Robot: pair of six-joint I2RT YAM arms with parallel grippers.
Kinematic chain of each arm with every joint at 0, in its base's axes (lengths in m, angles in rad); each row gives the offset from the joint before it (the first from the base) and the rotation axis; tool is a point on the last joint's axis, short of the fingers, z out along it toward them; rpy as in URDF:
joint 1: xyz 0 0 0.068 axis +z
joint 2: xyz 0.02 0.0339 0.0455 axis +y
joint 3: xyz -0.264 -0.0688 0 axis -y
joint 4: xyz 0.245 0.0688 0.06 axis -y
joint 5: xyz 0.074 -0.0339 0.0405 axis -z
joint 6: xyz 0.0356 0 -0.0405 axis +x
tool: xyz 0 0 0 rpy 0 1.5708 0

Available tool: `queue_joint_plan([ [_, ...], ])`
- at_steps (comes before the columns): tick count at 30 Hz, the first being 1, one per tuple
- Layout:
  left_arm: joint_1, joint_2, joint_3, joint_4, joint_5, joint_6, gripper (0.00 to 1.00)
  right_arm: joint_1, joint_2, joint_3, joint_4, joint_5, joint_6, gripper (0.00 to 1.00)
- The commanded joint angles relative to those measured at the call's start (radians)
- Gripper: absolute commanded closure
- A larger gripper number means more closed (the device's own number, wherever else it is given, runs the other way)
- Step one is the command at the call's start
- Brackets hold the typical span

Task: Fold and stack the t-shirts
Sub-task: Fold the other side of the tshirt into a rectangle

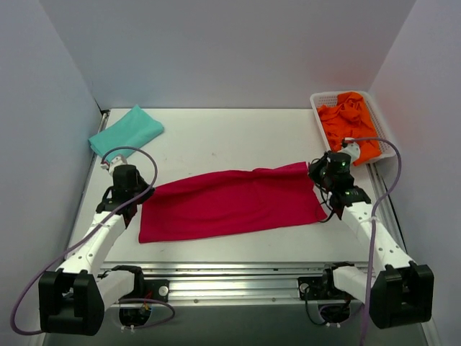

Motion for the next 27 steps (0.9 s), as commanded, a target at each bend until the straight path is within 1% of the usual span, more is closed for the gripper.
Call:
queue_joint_plan([
  [1,-0.005,-0.049,-0.026,-0.005,-0.040,-0.003,0.98,0.008,-0.093,-0.066,-0.031,0.059,0.028,1.00],
  [10,-0.005,-0.086,-0.104,-0.016,-0.074,-0.023,0.98,0.010,-0.222,-0.231,-0.040,0.085,0.103,1.00],
  [13,-0.008,-0.107,-0.104,-0.051,-0.080,-0.043,0.96,0.010,-0.254,-0.283,-0.057,0.097,0.161,1.00],
  [15,-0.008,-0.126,-0.106,-0.073,-0.102,-0.063,0.93,0.017,-0.297,-0.318,-0.086,0.158,0.239,1.00],
  [16,-0.006,-0.149,-0.112,-0.080,-0.108,-0.078,0.87,0.019,-0.314,-0.330,-0.103,0.175,0.258,1.00],
  [17,-0.008,-0.160,-0.113,-0.100,-0.113,-0.089,0.57,0.025,-0.332,-0.341,-0.110,0.200,0.281,1.00],
  [18,-0.008,-0.170,-0.112,-0.117,-0.123,-0.098,0.34,0.030,-0.368,-0.359,-0.110,0.220,0.298,0.99],
  [19,-0.008,-0.195,-0.103,-0.131,-0.131,-0.113,0.12,0.031,-0.382,-0.366,-0.145,0.255,0.321,0.90],
  [20,-0.008,-0.209,-0.096,-0.163,-0.142,-0.121,0.06,0.033,-0.394,-0.369,-0.155,0.278,0.332,0.79],
  [21,-0.010,-0.241,-0.089,-0.180,-0.161,-0.127,0.06,0.033,-0.414,-0.367,-0.162,0.298,0.341,0.49],
  [22,-0.008,-0.258,-0.081,-0.204,-0.172,-0.132,0.06,0.034,-0.418,-0.360,-0.182,0.337,0.353,0.36],
  [23,-0.010,-0.276,-0.066,-0.212,-0.180,-0.135,0.06,0.034,-0.420,-0.352,-0.187,0.353,0.358,0.19],
  [24,-0.010,-0.311,-0.057,-0.223,-0.188,-0.138,0.06,0.034,-0.417,-0.331,-0.187,0.365,0.358,0.18],
  [27,-0.011,-0.350,-0.011,-0.229,-0.197,-0.135,0.06,0.039,-0.388,-0.291,-0.169,0.373,0.353,0.18],
])
